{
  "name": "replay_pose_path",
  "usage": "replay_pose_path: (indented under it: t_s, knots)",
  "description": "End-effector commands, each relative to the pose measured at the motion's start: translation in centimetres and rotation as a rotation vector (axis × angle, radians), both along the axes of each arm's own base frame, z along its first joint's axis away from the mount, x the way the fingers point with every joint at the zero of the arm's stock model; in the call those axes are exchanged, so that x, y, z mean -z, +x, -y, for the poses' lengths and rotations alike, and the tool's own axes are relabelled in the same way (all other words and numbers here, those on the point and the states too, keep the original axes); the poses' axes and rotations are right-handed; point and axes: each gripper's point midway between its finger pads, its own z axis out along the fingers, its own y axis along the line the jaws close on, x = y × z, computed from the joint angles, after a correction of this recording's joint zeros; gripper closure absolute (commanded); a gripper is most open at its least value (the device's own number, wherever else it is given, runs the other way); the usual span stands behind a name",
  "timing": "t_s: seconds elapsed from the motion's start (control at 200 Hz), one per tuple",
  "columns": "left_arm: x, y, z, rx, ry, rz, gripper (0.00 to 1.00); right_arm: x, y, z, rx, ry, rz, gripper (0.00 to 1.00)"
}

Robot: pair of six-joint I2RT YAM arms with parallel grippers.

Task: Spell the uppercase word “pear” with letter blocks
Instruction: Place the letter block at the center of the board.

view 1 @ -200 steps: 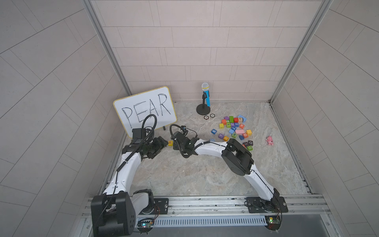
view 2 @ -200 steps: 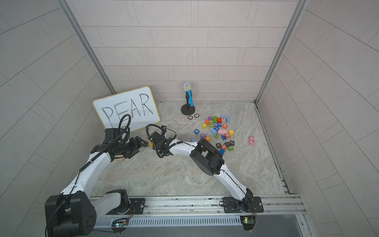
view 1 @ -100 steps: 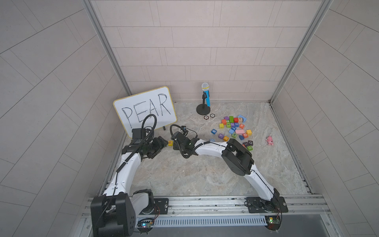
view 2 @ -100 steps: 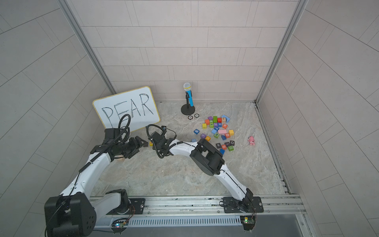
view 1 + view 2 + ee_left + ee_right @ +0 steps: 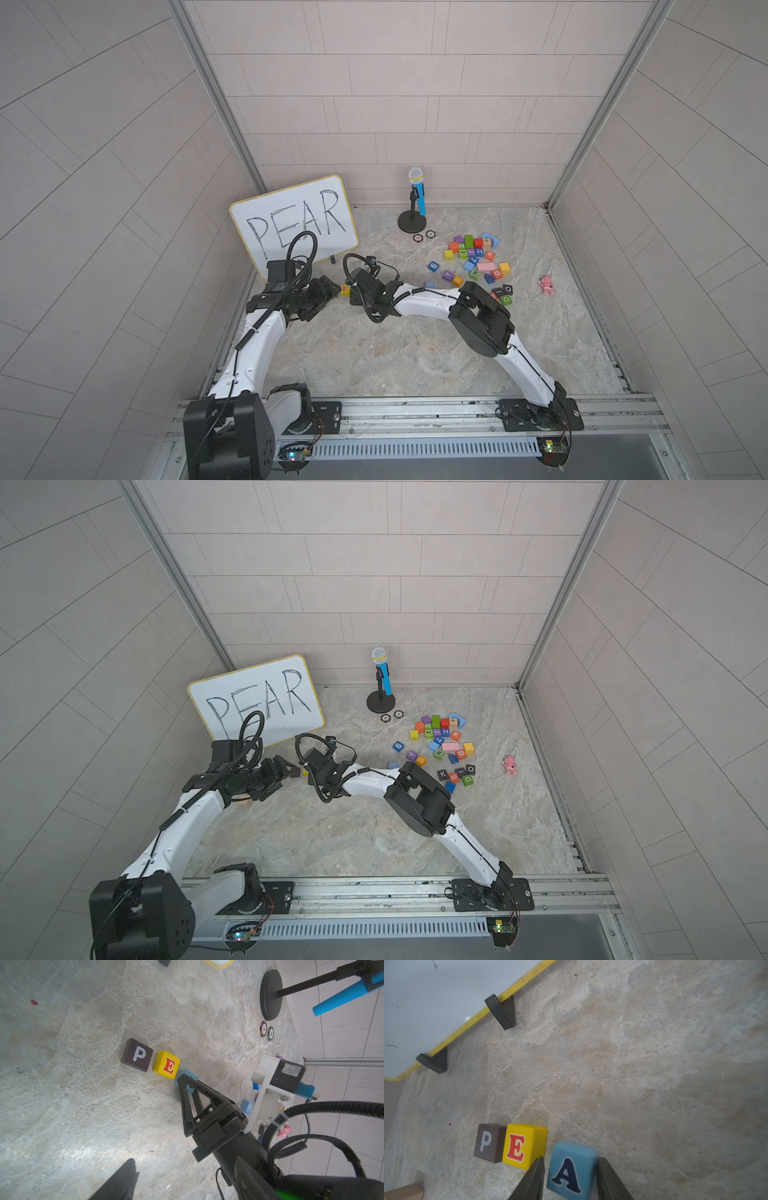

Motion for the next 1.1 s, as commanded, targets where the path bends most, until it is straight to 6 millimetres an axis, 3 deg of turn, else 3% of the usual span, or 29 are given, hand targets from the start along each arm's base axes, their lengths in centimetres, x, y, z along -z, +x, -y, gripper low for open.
replay_pose_path:
  t_s: [0.0,0.485,0.871,1.096]
  knots:
    - [-0.1,-0.3,0.0,-0.004,-0.009,0.008,0.22,-0.9,-1.0,0.5,0.0,-0.01,-0.018,0.55]
    - [-0.1,-0.2,0.0,-0.003,-0.01,0.014,0.22,-1.6,-0.8,0.7,-0.001,-0.019,0.003,0.56]
    - [-0.1,-0.2,0.0,-0.004,-0.01,0.014,0.22,-5.8,-1.1,2.2,-0.018,-0.031,0.073,0.56]
    - [-0.1,-0.2,0.0,-0.005,-0.012,0.013,0.22,-4.5,-3.0,1.1,-0.073,0.0,0.028,0.58]
